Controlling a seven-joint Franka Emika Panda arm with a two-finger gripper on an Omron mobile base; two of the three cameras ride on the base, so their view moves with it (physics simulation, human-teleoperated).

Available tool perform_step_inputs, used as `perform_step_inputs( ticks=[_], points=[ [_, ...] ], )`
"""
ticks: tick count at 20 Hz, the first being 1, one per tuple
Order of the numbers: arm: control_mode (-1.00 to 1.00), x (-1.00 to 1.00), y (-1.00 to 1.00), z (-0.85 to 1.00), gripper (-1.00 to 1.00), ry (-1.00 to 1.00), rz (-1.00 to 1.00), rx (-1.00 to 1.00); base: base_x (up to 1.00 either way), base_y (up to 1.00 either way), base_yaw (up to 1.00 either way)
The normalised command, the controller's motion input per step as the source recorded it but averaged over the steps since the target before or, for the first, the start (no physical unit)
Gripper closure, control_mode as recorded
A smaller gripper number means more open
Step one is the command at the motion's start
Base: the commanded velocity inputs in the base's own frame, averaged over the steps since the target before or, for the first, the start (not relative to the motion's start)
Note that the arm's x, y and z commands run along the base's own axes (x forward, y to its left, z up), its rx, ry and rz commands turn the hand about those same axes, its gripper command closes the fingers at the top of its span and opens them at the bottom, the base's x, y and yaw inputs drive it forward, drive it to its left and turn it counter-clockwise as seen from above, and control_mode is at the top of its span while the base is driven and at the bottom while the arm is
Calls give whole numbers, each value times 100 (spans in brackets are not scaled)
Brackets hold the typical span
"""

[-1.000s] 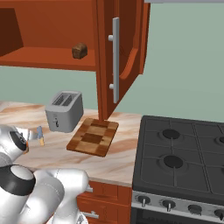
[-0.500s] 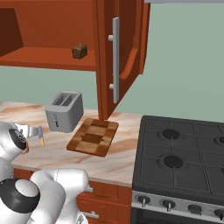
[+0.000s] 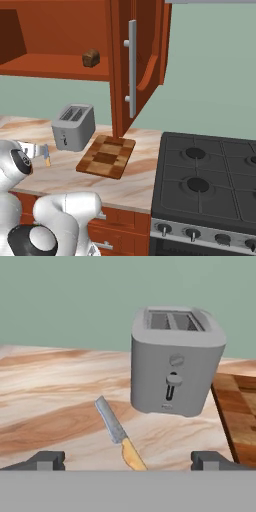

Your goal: Pick the bread, place it on the cutting board, pick the jam, place it on the counter, and close the cabinet.

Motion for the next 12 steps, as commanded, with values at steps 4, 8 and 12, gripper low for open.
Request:
perform_step_inputs(
  ticks=[4,8,12],
  points=[
    [-100,-20,-26,16,-100,-4,0,0,0,0,0],
    [-100,-19,-24,18,-100,-2,0,0,0,0,0],
    [-100,-21,-24,21,-100,0,0,0,0,0,0]
  ],
)
